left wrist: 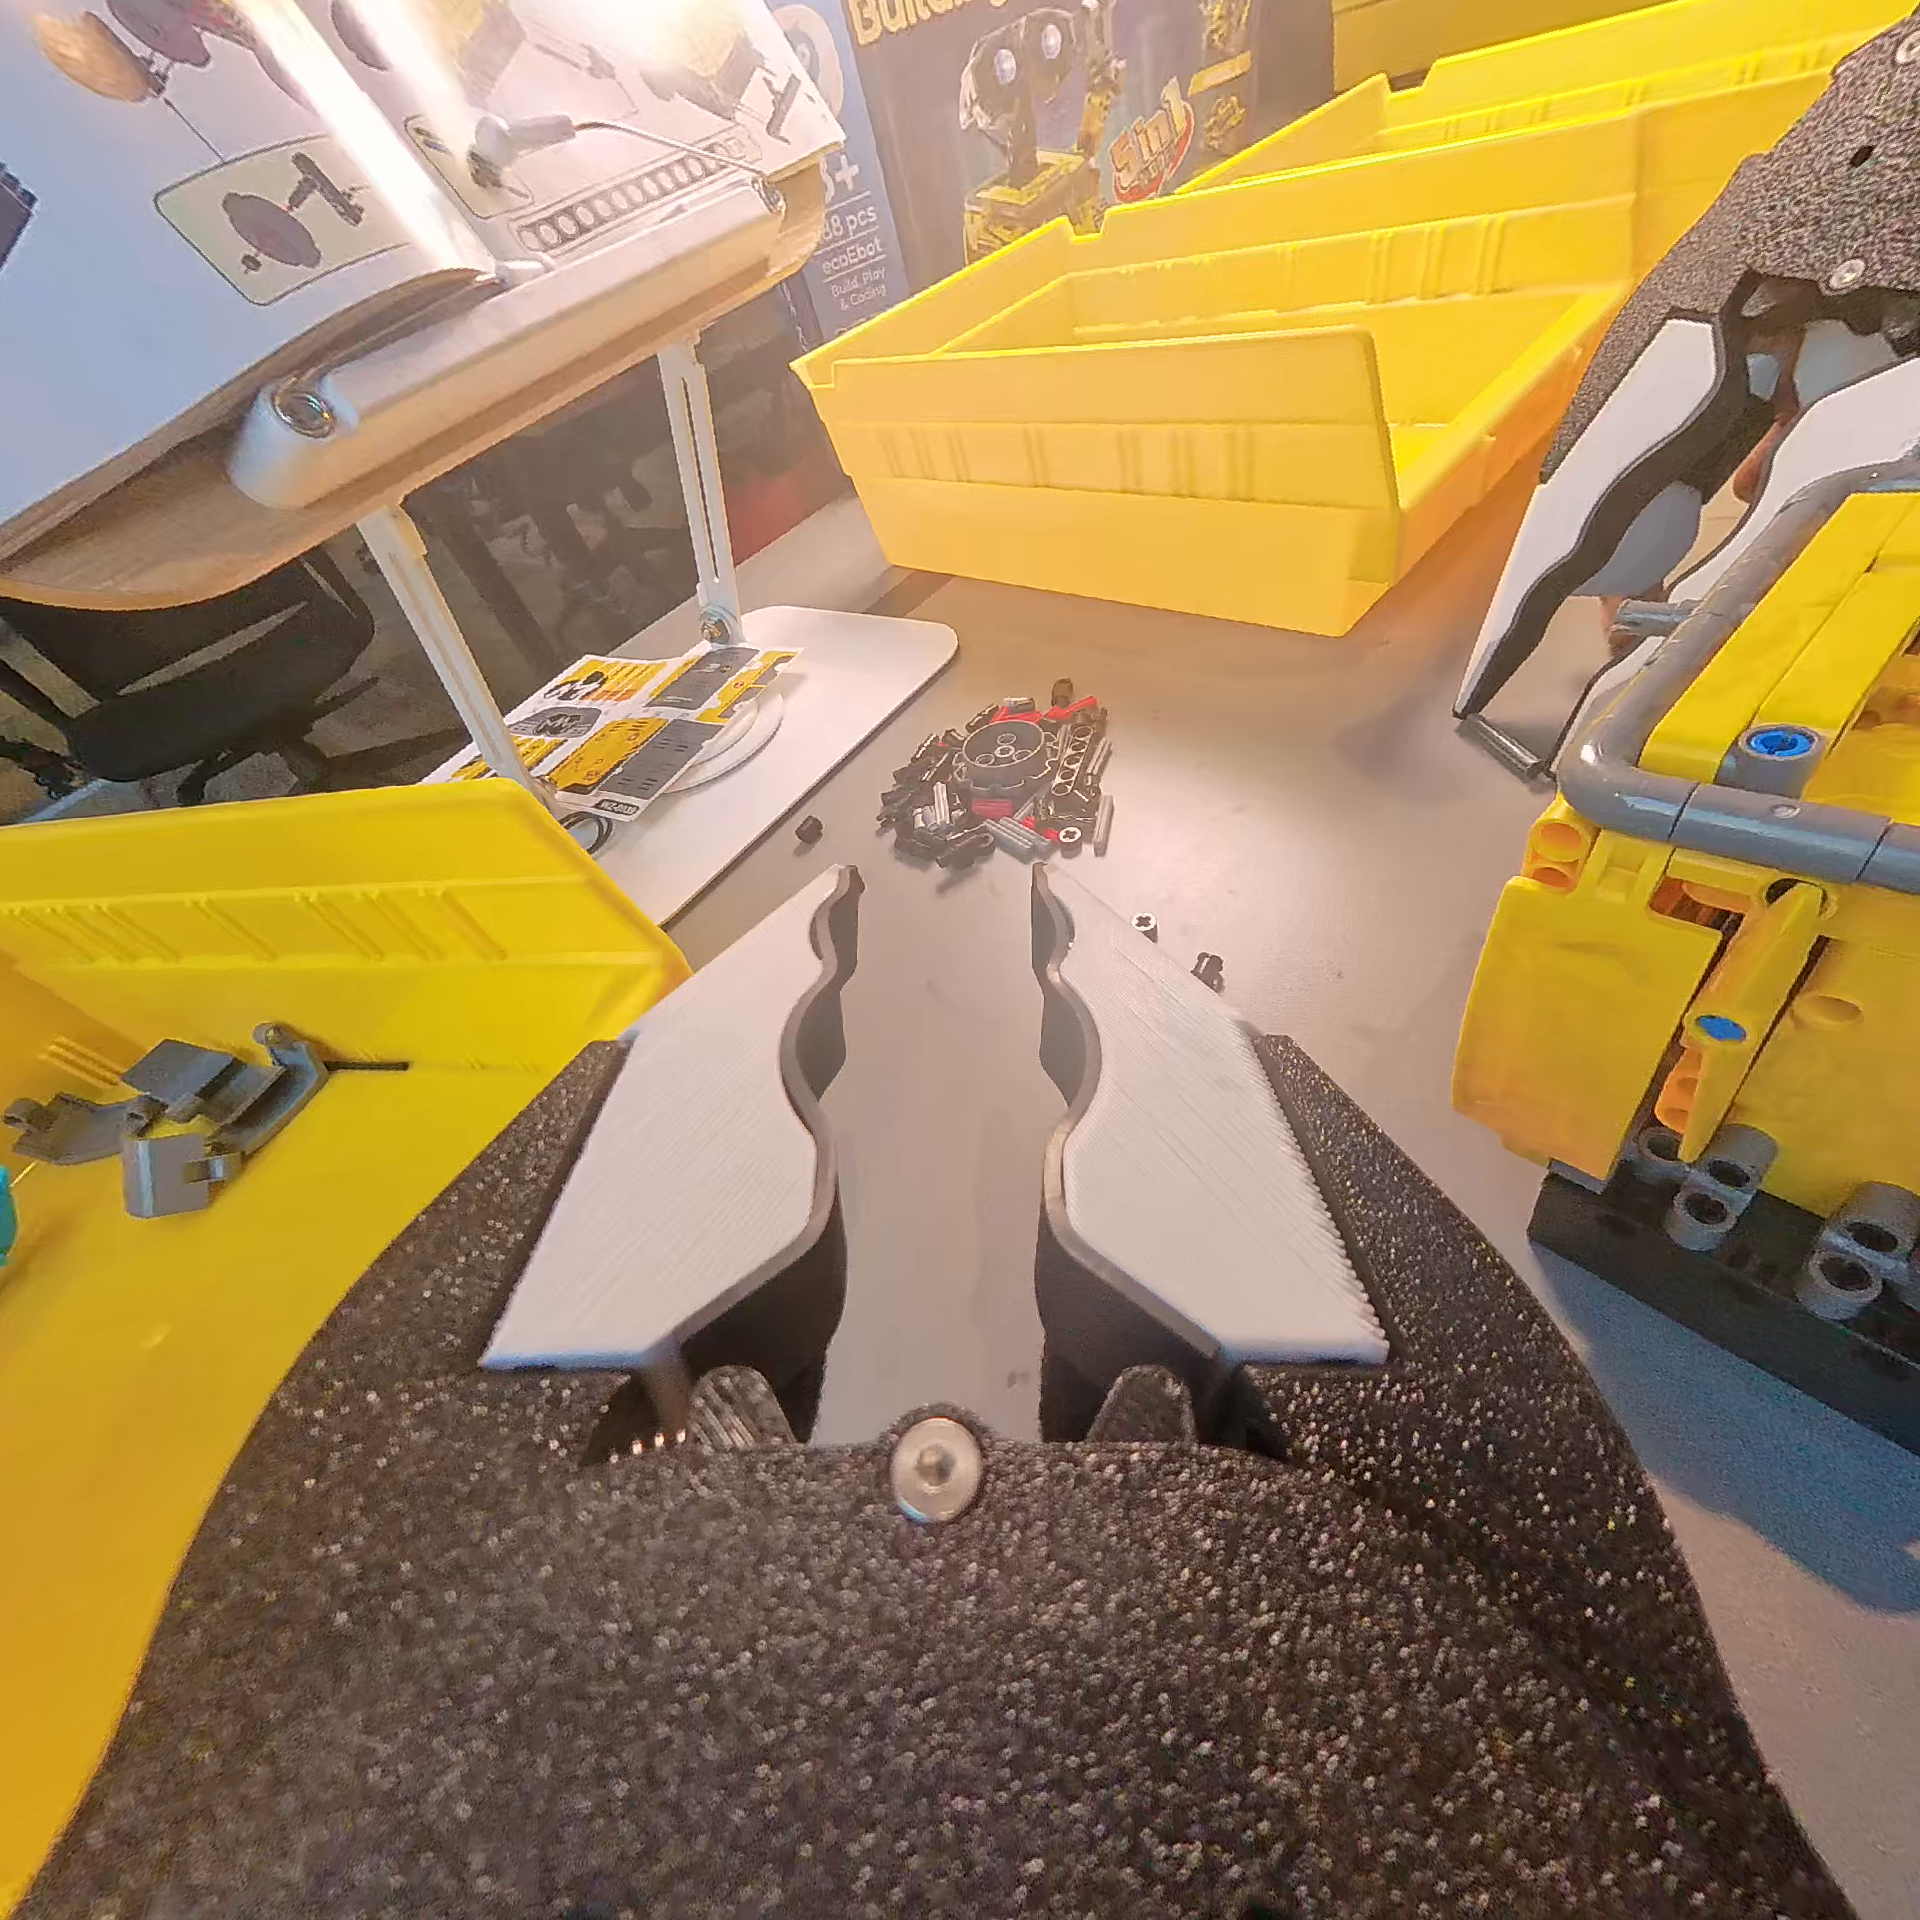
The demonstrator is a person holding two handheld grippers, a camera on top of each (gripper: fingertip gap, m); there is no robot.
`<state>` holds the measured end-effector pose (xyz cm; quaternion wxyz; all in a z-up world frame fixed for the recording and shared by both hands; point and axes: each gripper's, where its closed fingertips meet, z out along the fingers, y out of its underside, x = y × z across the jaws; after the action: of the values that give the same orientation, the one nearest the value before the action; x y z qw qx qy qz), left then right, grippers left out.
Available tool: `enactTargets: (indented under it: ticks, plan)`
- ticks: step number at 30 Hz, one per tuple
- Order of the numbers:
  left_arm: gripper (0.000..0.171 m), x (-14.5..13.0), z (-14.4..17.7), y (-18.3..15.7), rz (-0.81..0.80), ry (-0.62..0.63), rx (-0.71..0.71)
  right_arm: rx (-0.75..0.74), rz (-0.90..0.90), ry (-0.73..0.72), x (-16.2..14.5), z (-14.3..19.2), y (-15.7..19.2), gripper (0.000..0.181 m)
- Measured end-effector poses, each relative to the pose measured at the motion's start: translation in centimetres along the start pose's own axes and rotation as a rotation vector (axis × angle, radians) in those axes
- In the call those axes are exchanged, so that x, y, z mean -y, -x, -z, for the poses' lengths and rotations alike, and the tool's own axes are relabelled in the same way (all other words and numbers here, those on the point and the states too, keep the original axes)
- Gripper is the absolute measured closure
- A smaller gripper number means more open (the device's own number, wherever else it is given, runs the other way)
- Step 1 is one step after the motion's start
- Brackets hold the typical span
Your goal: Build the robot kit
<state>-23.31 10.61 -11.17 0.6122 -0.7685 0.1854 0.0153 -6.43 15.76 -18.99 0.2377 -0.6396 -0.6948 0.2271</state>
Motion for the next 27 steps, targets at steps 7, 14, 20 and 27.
enactTargets:
  ticks: [7, 14, 20, 27]
  plan:
    - [0.14, 0.0, 0.0, 0.0, -0.004, -0.001, 0.0, 0.0, -0.007, 0.007, 0.0, 0.0, -0.1, 0.148]
    - [0.14, 0.1, 0.1, 0.1, -0.002, -0.005, 0.004, 0.002, -0.009, -0.071, 1.5, 1.2, -0.4, 0.146]
    - [0.14, 0.2, 0.1, 0.3, 0.025, -0.017, 0.009, -0.035, -0.033, -0.42, 8.1, 6.9, -1.8, 0.146]
    - [0.14, 0.7, 0.4, 1.2, 0.082, -0.051, 0.038, -0.199, -0.141, -0.874, 14.3, 12.8, -4.4, 0.146]
